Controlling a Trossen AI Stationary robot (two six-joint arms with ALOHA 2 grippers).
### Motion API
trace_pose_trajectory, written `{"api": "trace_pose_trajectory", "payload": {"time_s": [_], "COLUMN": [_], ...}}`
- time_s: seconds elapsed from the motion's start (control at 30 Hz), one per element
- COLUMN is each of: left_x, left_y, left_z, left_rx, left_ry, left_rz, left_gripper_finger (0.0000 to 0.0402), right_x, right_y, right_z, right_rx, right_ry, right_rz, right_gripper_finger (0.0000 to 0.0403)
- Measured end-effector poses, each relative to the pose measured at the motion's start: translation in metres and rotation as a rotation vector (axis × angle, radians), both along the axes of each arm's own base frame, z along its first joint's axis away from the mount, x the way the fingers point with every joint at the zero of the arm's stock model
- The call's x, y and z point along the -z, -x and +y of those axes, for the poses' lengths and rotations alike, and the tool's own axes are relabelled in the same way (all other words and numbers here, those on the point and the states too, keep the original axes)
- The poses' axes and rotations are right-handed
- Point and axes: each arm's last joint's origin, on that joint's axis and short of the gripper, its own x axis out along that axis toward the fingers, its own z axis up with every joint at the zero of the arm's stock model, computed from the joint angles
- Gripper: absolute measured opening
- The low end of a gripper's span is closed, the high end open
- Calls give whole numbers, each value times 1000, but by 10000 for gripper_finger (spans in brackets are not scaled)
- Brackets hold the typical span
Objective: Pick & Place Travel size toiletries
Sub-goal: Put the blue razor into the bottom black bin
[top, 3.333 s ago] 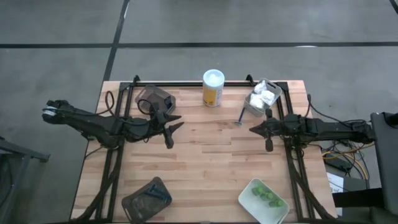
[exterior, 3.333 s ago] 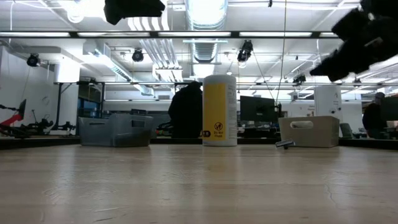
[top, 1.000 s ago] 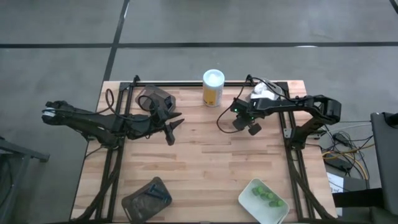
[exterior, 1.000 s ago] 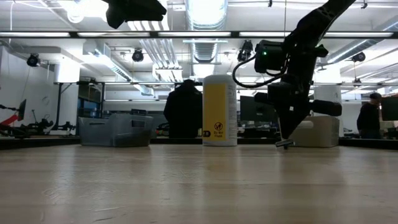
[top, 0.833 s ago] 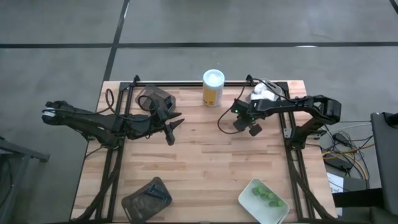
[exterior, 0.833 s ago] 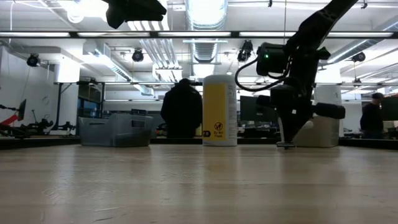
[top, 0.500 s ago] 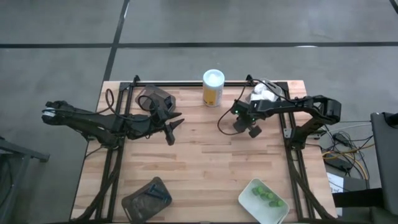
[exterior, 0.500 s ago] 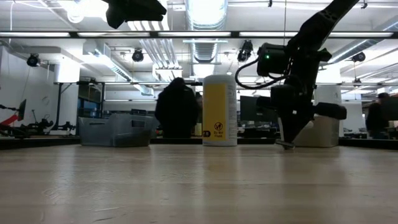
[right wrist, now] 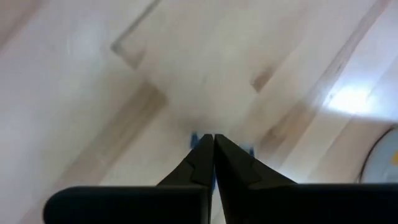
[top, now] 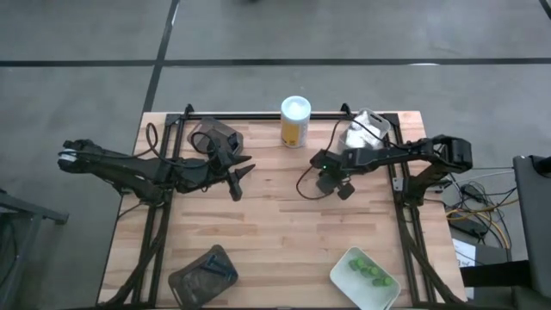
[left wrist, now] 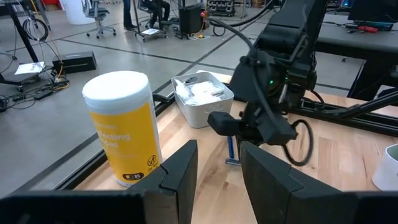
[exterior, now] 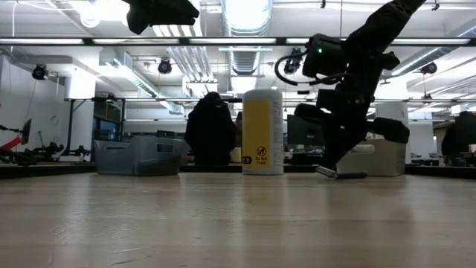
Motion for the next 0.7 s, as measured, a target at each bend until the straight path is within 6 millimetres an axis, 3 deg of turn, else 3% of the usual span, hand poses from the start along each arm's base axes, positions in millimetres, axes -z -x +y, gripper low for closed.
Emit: {"api": "trace_pose_trajectory", "payload": {"time_s": [0.27,0.4,0.53,0.7], "left_x": [0,0,0,0], "left_y": [0,0,0,0], "left_z": [0,0,0,0], "left_rx": [3,5,9,10], "left_ry": [2,2,4,1], "left_rz": [-1,-2,-3,-1], "left_gripper_finger": [127,127,127,127], "right_x": [-1,-14,-23,-19], "right_y": [-4,-1,13,30], "right_z": [8,3,-3,-13], "right_rx": [2,105,142,195], "right_ry": [-40,23,17,11], "right_rz": [-31,-43,-32,-8], "right_gripper_finger": [8,8,8,8]}}
